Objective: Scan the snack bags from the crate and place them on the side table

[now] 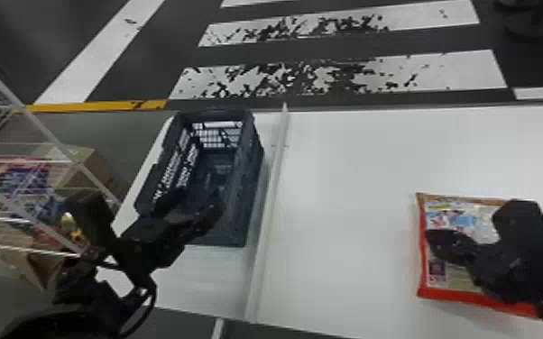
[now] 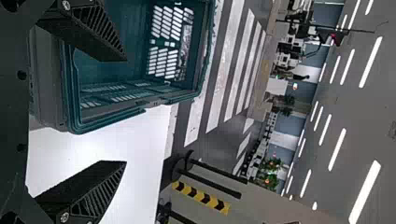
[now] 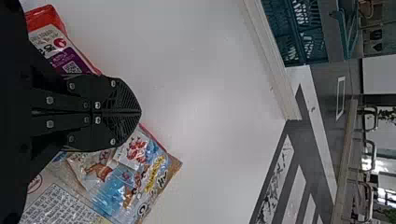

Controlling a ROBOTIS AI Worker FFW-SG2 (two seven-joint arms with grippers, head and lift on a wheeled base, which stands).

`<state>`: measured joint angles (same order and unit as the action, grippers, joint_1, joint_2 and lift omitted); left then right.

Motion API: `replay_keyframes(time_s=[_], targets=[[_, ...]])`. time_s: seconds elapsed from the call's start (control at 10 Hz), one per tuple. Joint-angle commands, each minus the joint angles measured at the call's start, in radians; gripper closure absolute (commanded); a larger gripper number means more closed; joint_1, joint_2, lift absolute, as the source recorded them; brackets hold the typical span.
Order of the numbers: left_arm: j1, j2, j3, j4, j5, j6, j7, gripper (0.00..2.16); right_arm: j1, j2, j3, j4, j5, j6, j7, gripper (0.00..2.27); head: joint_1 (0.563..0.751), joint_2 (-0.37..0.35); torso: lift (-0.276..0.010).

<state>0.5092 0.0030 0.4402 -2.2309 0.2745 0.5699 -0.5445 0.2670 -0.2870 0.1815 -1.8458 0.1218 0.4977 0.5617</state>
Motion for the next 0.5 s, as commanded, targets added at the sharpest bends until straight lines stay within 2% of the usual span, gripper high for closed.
replay_keyframes(time_s=[0.0, 0.4], targets=[[0.0, -0.006, 0.002, 0.001, -0.001, 0.0, 0.0, 0.09, 0.008, -0.018, -0.007, -0.003, 0.002, -0.02, 0.012, 2.24, 0.695, 0.246, -0.094], [-0.001, -0.006, 0.0, 0.001, -0.001, 0.0, 0.0, 0.09, 0.011, -0.031, -0.017, 0.0, 0.025, -0.02, 0.015, 2.24, 0.695, 0.229, -0.094]])
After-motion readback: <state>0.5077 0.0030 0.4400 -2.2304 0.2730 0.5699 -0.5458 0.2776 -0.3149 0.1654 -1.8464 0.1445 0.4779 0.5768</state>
